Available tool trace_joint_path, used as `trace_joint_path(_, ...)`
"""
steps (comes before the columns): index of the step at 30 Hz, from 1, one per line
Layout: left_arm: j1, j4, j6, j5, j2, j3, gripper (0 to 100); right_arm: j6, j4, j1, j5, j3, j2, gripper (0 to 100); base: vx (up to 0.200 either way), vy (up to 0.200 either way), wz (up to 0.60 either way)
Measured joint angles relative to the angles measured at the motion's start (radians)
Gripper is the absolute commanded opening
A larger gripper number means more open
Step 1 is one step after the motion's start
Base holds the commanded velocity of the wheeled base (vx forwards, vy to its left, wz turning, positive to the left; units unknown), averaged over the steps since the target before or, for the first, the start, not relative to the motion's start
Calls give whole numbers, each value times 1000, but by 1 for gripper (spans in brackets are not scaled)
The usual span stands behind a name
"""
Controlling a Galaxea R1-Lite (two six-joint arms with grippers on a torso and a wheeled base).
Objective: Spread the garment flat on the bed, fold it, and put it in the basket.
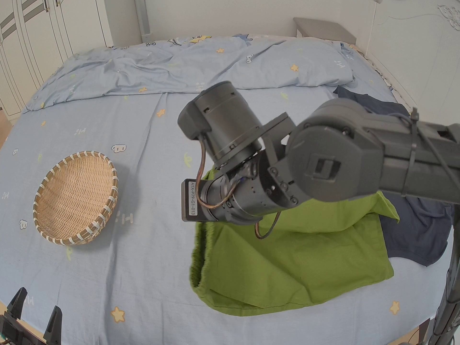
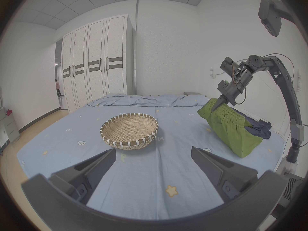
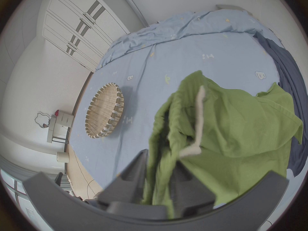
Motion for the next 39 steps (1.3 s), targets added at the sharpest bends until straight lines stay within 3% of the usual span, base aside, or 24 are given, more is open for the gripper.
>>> trace_joint_path(14, 2, -2, 13, 1, 0, -5, 100, -8, 38, 10, 9, 0, 61, 100, 0, 0, 0)
trace_joint_path(20, 6, 39, -9, -9, 18, -170, 100, -4, 53, -11, 41, 10, 11, 100, 0, 0, 0)
trace_joint_path(28, 3, 111, -51, -129, 248, -431, 100, -3, 35, -119, 208, 167, -218, 100, 0, 0, 0)
trace_joint_path(39, -87, 37, -267, -340, 713, -472, 100, 2, -223, -391, 444, 653, -564, 100, 0, 0, 0)
